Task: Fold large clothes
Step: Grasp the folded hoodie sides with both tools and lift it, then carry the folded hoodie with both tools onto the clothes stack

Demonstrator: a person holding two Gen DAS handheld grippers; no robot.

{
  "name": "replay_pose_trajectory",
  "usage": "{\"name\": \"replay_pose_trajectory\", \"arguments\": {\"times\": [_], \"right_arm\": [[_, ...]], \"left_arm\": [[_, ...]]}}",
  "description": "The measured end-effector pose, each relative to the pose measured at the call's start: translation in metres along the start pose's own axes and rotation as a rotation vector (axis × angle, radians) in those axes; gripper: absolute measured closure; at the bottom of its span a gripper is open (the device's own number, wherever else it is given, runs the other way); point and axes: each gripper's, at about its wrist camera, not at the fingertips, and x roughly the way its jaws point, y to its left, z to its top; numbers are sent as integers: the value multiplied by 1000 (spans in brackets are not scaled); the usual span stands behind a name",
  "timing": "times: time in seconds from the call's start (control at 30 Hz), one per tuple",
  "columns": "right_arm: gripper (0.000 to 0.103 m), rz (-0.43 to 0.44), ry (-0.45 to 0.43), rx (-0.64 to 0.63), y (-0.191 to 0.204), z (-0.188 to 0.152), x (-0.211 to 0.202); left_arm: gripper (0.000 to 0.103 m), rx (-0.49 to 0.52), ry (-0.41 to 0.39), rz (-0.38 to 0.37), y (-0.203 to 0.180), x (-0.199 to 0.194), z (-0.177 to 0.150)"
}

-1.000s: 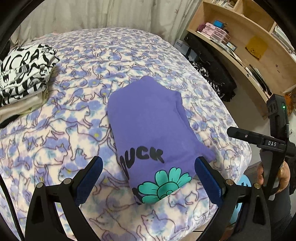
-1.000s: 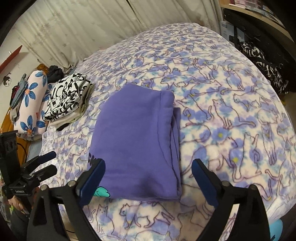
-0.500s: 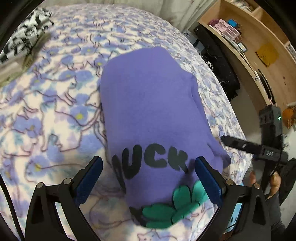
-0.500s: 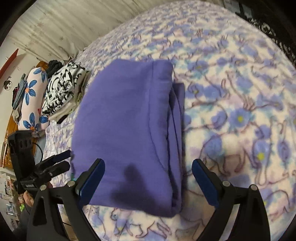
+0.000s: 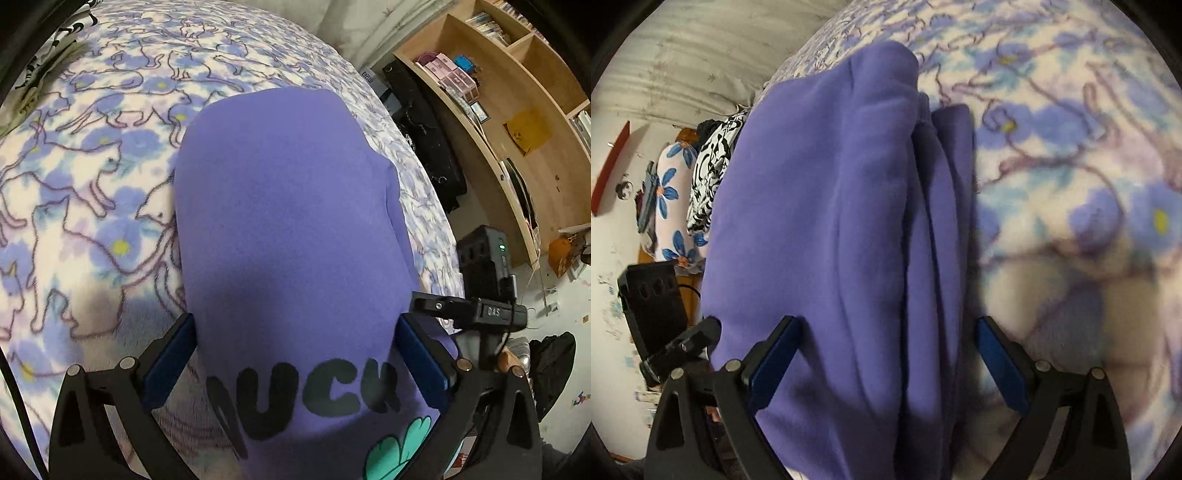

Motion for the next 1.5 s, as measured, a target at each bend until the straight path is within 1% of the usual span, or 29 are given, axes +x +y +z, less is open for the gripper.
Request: {"name": "replay_pose_trajectory", "arguments": {"times": [0.07, 0.23, 0.33, 0.5, 0.67, 0.73, 0.87, 1.13, 1.3, 1.43, 1.5], "right_arm": [[8, 28, 2, -6, -3, 2, 4], [6, 66, 17, -11, -7, 3, 8], [6, 65, 22, -24, -7, 2, 8], [3, 58, 20, -41, 1, 2, 11], [1, 61, 20, -42, 2, 2, 13], [1, 63, 19, -45, -5, 1, 10], [1, 62, 18, -46, -6, 1, 9], [1, 71, -7, -68, -11, -2, 5], [1, 71, -6, -75, -13, -3, 4], [1, 69, -9, -75, -13, -4, 3], [1, 62, -13, -78, -12, -5, 4]], "left_arm": [[0, -7, 0, -14, 2, 4, 1], [0, -17, 11, -35, 6, 8, 3], [0, -22, 28, -35, 5, 9, 4], [0, -61, 60, -69, 17, 8, -1], [0, -58, 95, -91, 17, 15, 4], [0, -53, 108, -100, 17, 19, 7], [0, -55, 140, -123, 16, 28, 11], [0, -65, 207, -180, 20, 43, 22], [0, -60, 195, -203, 21, 48, 21], [0, -65, 212, -246, 23, 57, 22], [0, -74, 219, -254, 23, 61, 23]]}}
